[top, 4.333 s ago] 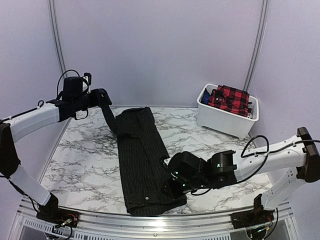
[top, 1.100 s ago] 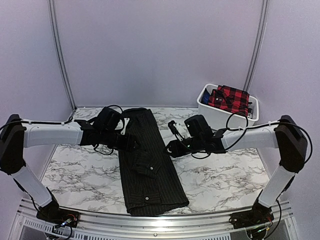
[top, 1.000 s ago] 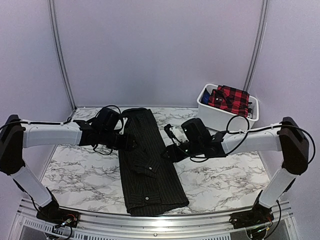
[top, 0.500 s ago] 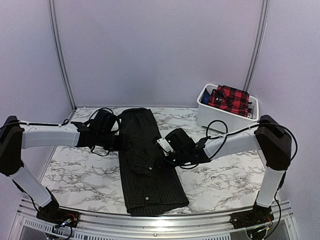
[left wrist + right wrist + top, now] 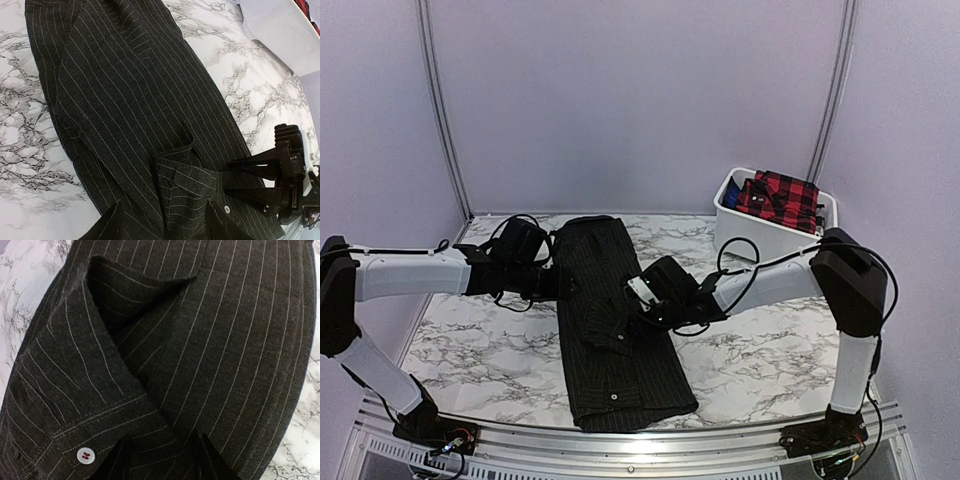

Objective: Fold and stack the long sleeve shirts
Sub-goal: Fold the sleeve of the rectangle-folded shirt.

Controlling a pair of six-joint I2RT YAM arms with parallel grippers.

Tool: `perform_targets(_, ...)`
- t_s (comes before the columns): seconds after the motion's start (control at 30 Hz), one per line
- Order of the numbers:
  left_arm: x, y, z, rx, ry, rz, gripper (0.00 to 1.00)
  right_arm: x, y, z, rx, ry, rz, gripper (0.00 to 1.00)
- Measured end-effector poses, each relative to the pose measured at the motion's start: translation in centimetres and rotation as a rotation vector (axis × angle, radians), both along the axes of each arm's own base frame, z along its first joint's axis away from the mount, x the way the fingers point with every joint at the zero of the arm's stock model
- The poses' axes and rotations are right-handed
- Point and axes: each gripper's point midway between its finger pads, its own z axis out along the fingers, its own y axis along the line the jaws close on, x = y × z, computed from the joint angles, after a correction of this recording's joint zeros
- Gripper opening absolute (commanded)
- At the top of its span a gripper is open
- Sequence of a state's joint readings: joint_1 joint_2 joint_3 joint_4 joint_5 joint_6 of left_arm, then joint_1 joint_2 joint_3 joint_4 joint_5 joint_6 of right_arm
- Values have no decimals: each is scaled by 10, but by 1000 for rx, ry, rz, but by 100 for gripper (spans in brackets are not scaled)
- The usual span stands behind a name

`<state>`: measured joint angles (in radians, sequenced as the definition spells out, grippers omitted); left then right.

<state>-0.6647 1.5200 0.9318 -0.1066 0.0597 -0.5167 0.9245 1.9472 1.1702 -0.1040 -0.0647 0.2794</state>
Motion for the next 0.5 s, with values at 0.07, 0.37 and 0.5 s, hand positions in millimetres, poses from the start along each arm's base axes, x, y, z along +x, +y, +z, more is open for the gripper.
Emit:
perform_targets(0.07,0,0,0,0,0,0,57,-1,-2,-6,-15,10,-1,35)
perform_targets(0.37,0,0,0,-1,1,1,57,-3,-3,-11,-34,20,-3,10)
perform_targets(0.5,1,1,0,-2,0,3,57,-4,-3,-10,-39,22,-6,0)
